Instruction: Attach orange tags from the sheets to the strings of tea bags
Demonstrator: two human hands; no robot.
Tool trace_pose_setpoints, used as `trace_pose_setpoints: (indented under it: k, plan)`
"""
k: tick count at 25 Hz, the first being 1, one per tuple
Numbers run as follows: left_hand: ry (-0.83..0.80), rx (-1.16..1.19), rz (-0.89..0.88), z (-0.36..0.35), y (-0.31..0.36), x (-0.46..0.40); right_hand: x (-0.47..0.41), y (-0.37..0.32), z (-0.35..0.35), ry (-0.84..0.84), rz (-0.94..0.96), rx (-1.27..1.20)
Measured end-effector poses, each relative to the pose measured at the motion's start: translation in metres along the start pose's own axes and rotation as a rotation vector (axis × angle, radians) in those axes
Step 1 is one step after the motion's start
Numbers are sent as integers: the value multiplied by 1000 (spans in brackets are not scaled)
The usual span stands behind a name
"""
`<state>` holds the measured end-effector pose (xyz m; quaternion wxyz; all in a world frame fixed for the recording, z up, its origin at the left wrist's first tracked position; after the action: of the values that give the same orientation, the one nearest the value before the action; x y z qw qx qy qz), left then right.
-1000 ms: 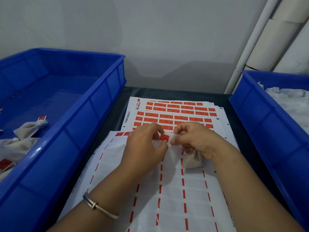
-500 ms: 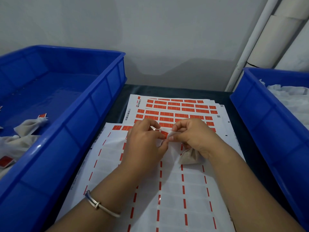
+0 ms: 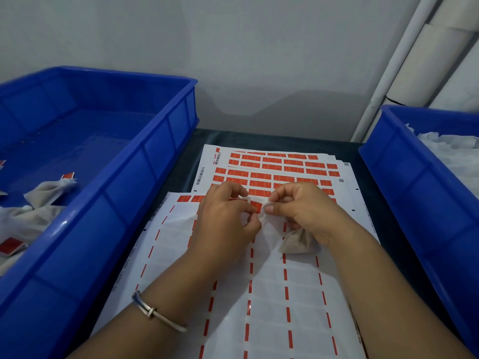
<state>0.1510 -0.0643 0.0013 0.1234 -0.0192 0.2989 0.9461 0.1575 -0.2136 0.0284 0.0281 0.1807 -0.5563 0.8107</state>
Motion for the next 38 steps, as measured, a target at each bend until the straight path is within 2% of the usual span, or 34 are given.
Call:
trace_pose_setpoints:
  k: [7,15,23,27,33,38]
  plan:
    - [1,8,0,0,0,-1,1,1,2,-38,23,7]
    - [-26,65,25,4,-1,-4,-1,2,0,-13,74,142]
    - [-36,57,4,3,-2,-4,2,-3,-4,-27,12,301]
    - [-43,72,6,4,-2,-2,4,-3,0,-81,-35,275]
    - [-155,39,-48,6,6,5,10,-4,8,-137,-75,277]
    - [-173,71,-122,25,17,3,22,-13,20,-172,-25,66]
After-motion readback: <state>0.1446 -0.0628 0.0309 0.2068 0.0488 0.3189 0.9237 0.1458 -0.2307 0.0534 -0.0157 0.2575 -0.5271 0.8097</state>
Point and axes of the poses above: each hand's wrist, its own x-axis away from the middle knuckle, its own z-axis out of the back of the hand, y = z × x, the point moved 1 cm from there along -x, towards the middle knuckle, and after that the axes turned 14 degrees about -y, right-handed, at the moved point
